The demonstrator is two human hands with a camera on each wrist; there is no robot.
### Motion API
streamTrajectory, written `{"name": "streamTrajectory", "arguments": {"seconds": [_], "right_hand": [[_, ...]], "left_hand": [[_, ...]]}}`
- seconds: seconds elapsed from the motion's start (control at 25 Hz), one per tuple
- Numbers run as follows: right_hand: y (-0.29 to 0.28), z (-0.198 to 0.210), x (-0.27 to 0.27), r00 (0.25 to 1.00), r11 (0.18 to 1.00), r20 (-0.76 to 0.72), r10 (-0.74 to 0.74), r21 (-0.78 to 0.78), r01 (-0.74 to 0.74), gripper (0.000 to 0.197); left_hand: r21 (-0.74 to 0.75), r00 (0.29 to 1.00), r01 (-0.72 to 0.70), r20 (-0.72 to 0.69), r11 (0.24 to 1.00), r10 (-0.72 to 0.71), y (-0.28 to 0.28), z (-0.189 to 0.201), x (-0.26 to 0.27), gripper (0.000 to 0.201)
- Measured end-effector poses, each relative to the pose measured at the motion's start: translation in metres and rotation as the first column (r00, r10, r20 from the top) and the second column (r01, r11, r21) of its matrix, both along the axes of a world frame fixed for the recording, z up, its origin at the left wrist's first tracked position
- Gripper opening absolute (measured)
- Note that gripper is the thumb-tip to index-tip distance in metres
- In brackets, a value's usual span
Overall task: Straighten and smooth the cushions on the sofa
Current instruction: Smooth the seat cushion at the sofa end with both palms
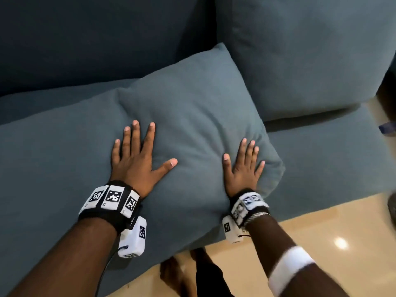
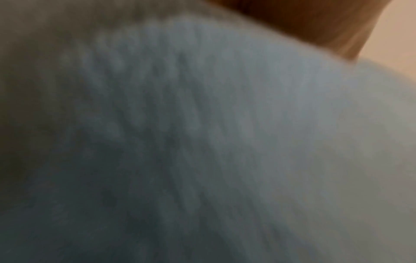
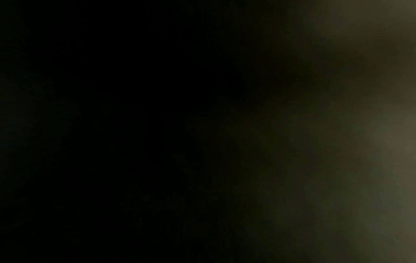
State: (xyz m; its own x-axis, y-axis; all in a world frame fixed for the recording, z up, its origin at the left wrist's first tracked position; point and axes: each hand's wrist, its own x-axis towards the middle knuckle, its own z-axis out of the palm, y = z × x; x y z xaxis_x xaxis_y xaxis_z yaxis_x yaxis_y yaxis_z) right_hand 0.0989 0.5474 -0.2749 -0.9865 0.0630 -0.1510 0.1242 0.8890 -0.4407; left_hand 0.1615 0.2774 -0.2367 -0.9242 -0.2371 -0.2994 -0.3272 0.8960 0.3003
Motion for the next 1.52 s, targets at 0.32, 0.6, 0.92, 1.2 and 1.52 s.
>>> {"name": "streamTrajectory", "arguments": {"seconds": [0.32,0.6,0.92,1.2,1.52], "right_hand": [[0.027,0.08,0.014,0.774,0.878,-0.555,-0.305,-0.478,0.003,0.086],[-0.049,-0.003,0.052,0.982,0.965,0.026,0.188,0.179,-0.19,0.098],[-0.062,0.042,0.077,0.771,0.877,-0.421,0.477,0.166,-0.452,0.086],[-0.091,0.057,0.094,0.681,0.834,-0.588,0.437,-0.018,-0.551,0.082],[-0.112,0.068,0.115,0.633,0.686,-0.368,0.681,0.02,-0.727,0.084]], "left_hand": [[-0.269,0.979,-0.205,-0.065,0.941,0.194,0.049,-0.006,0.071,0.072],[-0.268,0.985,-0.169,-0.008,0.949,0.173,0.01,-0.033,0.051,0.063],[-0.185,0.988,-0.002,0.149,0.983,0.03,-0.036,-0.024,0.027,0.057],[-0.095,0.996,0.077,-0.034,0.993,-0.08,-0.046,-0.02,0.05,0.058],[-0.124,0.966,-0.238,-0.137,0.963,0.221,-0.066,-0.025,0.116,0.061]]}}
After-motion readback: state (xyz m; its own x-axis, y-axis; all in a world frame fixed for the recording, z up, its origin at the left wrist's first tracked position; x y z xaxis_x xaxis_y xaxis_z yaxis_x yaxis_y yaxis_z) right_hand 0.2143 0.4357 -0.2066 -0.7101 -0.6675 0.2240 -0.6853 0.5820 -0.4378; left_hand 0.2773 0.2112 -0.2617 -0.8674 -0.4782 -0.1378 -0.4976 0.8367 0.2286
